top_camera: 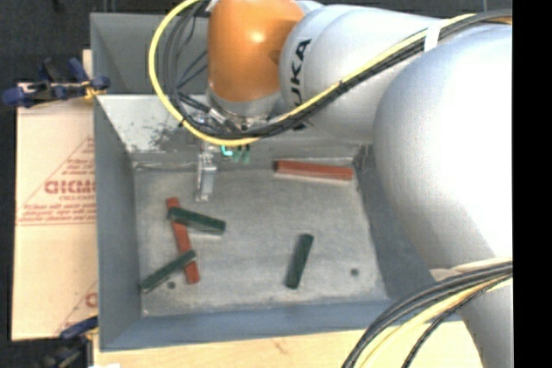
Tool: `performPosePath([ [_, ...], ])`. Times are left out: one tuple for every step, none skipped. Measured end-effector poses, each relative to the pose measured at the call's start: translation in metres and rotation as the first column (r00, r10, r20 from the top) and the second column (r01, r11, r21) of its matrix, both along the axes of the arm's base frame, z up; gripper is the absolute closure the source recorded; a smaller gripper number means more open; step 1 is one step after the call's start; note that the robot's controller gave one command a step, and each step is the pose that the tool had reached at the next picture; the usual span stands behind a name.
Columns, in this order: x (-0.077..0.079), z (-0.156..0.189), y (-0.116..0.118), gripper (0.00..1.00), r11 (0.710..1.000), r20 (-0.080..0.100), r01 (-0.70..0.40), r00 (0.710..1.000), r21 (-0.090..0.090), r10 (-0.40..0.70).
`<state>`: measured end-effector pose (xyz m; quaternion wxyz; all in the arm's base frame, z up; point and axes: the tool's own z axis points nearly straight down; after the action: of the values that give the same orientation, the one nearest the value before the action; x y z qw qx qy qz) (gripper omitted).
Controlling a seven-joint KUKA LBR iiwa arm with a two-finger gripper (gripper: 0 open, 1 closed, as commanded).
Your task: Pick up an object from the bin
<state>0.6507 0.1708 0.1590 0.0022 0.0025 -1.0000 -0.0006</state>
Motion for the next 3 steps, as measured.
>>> performPosePath([
  [0.001, 0.005, -0.001, 0.0, 1.0, 0.006, 0.003, 1.0, 0.001, -0.003],
  [-0.012, -0.032, -0.007, 0.0, 0.991, 0.015, 0.134, 0.991, 0.004, -0.134],
  [-0.023, -0.066, -0.014, 0.0, 0.988, 0.004, 0.155, 0.988, -0.003, -0.155],
])
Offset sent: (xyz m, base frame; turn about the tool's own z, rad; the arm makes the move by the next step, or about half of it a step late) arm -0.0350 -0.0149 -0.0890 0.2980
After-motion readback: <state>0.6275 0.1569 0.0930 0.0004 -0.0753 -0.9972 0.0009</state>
